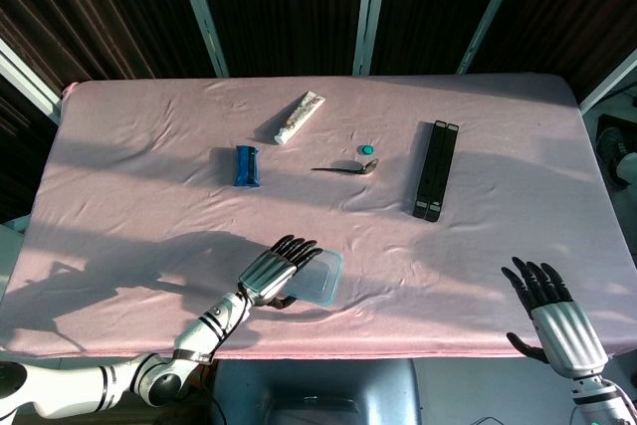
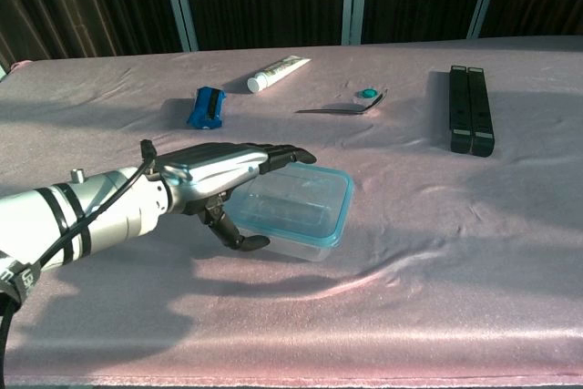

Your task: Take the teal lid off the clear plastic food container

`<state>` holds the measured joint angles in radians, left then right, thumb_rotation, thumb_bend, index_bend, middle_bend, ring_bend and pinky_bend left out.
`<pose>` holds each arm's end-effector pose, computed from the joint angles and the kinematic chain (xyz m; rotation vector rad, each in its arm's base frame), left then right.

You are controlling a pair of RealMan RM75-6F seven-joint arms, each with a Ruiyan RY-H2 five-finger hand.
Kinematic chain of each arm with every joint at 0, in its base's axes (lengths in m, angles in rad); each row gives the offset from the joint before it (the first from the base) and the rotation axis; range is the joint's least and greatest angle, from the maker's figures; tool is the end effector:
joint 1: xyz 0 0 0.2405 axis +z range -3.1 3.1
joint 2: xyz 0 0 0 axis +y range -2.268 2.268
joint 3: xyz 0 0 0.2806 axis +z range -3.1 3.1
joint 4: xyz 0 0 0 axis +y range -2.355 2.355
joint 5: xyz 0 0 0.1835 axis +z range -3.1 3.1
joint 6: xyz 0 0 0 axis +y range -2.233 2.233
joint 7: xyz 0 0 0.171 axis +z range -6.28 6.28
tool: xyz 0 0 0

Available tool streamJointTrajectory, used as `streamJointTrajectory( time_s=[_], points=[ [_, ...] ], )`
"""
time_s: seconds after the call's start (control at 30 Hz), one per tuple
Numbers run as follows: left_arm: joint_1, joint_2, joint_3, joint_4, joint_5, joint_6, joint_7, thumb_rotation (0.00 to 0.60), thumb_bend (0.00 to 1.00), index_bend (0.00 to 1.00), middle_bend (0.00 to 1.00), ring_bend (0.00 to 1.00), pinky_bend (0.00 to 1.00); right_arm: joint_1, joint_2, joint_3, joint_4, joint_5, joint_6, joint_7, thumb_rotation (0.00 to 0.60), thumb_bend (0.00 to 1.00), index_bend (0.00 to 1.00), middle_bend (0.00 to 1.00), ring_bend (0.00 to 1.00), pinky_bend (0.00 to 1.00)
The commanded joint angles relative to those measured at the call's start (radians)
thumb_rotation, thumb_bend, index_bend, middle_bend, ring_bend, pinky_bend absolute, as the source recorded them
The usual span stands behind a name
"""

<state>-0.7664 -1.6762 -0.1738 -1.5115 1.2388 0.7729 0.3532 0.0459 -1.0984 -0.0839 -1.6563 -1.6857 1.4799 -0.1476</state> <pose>-0.1072 0.3303 -0.0725 -2.2030 -0.9838 -0.9601 -0.3057 -0.1663 0.1645 1.6371 -0.8515 0.7999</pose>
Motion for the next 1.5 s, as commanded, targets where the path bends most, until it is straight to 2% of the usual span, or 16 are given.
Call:
streamJointTrajectory(
  time_s=[0.03, 0.13, 0.23, 0.43, 0.7, 0.77, 0.93, 1.27, 1.5],
  points=[
    [-0.01, -0.004, 0.004, 0.009, -0.021, -0.005, -0.002, 0.6, 0.28, 0.0, 0.09, 0.04, 0.0, 0.016, -0.017, 0.006, 0.012, -0.007, -0.022, -0.006, 0.6, 0.3, 0.0, 0.0, 0.0, 0.0],
    [-0.02, -0.009, 0.012, 0.018, -0.037, -0.013, -0.005, 0.6, 0.28, 0.0, 0.23, 0.15, 0.0, 0.045, -0.032, 0.012, 0.018, 0.0, -0.074, -0.016, 0.6, 0.3, 0.0, 0.0, 0.0, 0.0],
    [-0.027, -0.021, 0.022, 0.029, -0.035, -0.01, -0.008, 0.6, 0.28, 0.0, 0.32, 0.23, 0.0, 0.085, -0.057, 0.026, 0.025, -0.001, -0.127, -0.021, 0.6, 0.3, 0.01, 0.0, 0.0, 0.0],
    [-0.036, -0.053, 0.045, 0.057, -0.001, 0.01, -0.029, 0.6, 0.28, 0.0, 0.43, 0.32, 0.05, 0.193, -0.138, 0.054, 0.047, -0.025, -0.25, -0.031, 0.6, 0.31, 0.22, 0.0, 0.0, 0.0],
    [-0.038, -0.085, 0.065, 0.099, 0.041, 0.033, -0.08, 0.6, 0.29, 0.0, 0.46, 0.33, 0.09, 0.324, -0.278, 0.075, 0.128, -0.084, -0.339, 0.085, 0.6, 0.31, 0.43, 0.0, 0.0, 0.0],
    [-0.039, -0.09, 0.068, 0.107, 0.046, 0.036, -0.084, 0.6, 0.29, 0.0, 0.46, 0.33, 0.1, 0.353, -0.32, 0.08, 0.157, -0.1, -0.342, 0.131, 0.6, 0.32, 0.49, 0.0, 0.0, 0.0],
    [-0.04, -0.097, 0.073, 0.117, 0.048, 0.047, -0.079, 0.6, 0.28, 0.0, 0.46, 0.34, 0.1, 0.401, -0.427, 0.081, 0.233, -0.141, -0.318, 0.198, 0.6, 0.37, 0.55, 0.03, 0.0, 0.0],
    [-0.035, -0.095, 0.089, 0.108, 0.058, 0.073, -0.056, 0.6, 0.29, 0.0, 0.47, 0.34, 0.1, 0.436, -0.577, 0.098, 0.346, -0.139, -0.274, 0.156, 0.6, 0.38, 0.58, 0.06, 0.0, 0.0],
    [-0.033, -0.097, 0.092, 0.108, 0.05, 0.078, -0.048, 0.6, 0.29, 0.0, 0.47, 0.34, 0.1, 0.456, -0.608, 0.091, 0.364, -0.117, -0.288, 0.139, 0.6, 0.38, 0.58, 0.06, 0.0, 0.0]
  ],
)
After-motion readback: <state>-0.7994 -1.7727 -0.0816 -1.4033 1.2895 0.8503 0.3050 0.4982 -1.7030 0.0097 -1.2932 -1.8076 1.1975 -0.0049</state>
